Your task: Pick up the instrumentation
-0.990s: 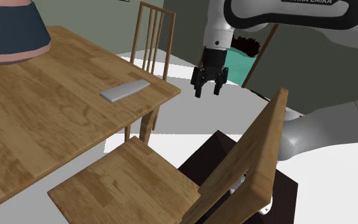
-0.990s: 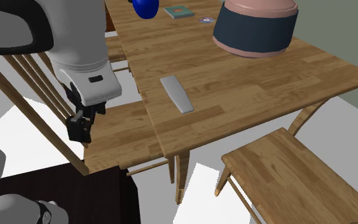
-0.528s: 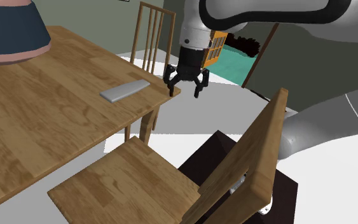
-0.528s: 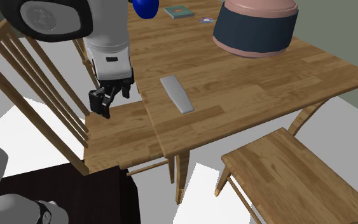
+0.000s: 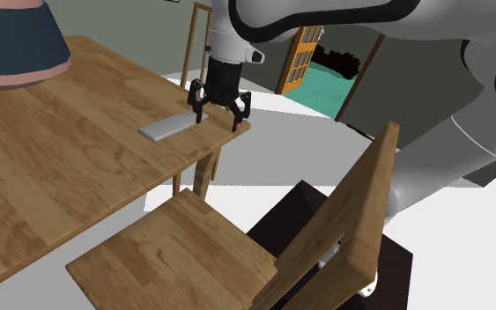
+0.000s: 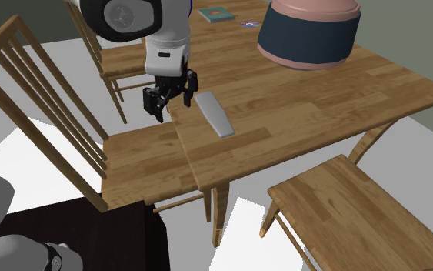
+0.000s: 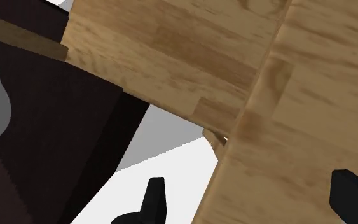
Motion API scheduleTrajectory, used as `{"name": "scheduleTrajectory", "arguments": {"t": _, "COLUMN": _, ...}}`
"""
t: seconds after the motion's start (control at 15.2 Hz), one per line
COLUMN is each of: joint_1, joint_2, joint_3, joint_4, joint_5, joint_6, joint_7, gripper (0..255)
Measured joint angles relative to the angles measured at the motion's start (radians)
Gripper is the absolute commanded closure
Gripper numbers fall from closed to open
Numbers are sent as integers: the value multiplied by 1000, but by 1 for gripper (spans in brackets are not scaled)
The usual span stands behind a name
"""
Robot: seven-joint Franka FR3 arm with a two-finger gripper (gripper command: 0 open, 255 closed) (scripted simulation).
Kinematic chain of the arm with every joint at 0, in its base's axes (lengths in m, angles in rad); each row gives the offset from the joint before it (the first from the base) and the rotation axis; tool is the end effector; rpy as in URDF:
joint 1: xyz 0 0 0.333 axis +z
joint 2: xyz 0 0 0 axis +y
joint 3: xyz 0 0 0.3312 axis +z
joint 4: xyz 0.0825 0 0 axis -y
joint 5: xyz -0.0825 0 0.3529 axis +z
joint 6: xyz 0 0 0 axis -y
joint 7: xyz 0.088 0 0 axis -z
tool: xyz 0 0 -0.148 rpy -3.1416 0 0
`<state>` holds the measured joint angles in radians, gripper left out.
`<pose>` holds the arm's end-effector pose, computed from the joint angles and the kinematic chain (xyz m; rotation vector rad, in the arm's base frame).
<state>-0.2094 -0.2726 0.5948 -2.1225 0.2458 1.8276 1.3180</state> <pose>0.3966 0.2095 0.4837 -2.7253 1.5336 0.1623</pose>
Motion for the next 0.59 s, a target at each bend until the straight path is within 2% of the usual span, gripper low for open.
{"name": "scheduleTrajectory", "arguments": {"t": 0.33, "joint_1": -42, "joint_2": 220, "joint_3": 89, "joint_4": 184, "joint_5": -160, "joint_6": 46, "joint_7": 339, "gripper": 0}}
{"name": "scheduleTrajectory", "arguments": {"t": 0.59, "joint_1": -24, "joint_2": 385, "joint_3": 102, "joint_4": 328, "joint_5": -304, "joint_6": 45, "joint_7": 577, "gripper": 0}}
